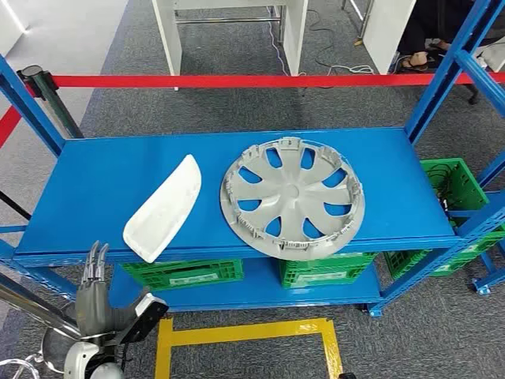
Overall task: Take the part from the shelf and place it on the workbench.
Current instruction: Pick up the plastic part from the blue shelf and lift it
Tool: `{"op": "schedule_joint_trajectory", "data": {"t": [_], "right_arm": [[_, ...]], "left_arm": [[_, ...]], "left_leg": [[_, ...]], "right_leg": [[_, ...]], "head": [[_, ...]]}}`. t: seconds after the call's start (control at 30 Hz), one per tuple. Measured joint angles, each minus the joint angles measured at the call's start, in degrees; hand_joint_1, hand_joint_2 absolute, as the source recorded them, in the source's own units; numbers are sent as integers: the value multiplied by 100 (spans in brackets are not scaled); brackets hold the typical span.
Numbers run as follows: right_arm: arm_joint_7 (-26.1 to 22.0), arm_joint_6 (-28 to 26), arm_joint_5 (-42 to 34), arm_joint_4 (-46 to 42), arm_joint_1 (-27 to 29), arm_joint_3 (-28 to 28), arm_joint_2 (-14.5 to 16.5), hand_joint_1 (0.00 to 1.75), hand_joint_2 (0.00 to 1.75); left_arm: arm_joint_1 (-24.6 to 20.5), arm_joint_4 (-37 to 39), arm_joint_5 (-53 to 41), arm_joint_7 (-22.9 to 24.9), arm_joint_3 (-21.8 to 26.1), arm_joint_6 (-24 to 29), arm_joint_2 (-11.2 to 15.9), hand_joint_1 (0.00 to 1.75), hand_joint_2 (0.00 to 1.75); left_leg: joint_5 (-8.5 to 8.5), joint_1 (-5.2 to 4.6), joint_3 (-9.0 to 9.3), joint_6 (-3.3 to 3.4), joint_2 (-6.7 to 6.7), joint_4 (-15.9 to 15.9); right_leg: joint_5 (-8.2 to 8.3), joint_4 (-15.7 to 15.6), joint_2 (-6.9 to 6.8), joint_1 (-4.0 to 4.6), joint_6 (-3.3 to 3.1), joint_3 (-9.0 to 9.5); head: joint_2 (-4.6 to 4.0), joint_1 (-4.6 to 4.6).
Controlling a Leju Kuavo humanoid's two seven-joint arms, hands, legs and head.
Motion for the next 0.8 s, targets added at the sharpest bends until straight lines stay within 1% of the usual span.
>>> {"op": "schedule_joint_trajectory", "data": {"t": [0.07, 0.17, 0.27, 0.47, 0.7, 0.8], "right_arm": [[6, 13, 25, -1, -5, 24, -7, 0, 0], [24, 51, 66, -1, -17, 82, -30, 0, 0], [31, 64, 71, -1, -17, 112, -50, 0, 0], [47, 85, 110, -1, -19, 165, -74, 0, 0], [52, 92, 123, 0, -18, 213, -87, 0, 0], [53, 92, 134, -1, -18, 214, -89, 0, 0]], "left_arm": [[-102, 127, -192, 18, 15, 0, 2, 0, 175], [-397, 458, -567, 151, 34, 0, 8, 0, 175], [-574, 640, -654, 221, 35, 1, 14, 0, 175], [-712, 756, -944, 518, -110, 2, 94, 0, 175], [-793, 803, -980, 564, -238, 2, 176, 0, 175], [-820, 816, -1078, 687, -326, 3, 226, 0, 175]], "left_leg": [[0, 0, 0, 0, 0, 0], [0, 0, 0, 0, 0, 1], [0, 0, 1, 0, 0, 1], [0, 0, -1, 0, 0, 2], [0, 0, 0, 0, 1, 2], [0, 0, 0, 0, 1, 2]], "right_leg": [[0, 0, -1, 0, 0, 0], [1, 0, 0, 0, 0, 2], [2, 0, 4, 0, 1, 2], [2, 0, 3, 0, 1, 0], [2, 0, 3, 0, 1, 0], [2, 0, 3, 0, 1, 0]], "head": [[0, 0], [0, 0], [0, -1], [0, 1], [0, 0], [0, 1]]}}
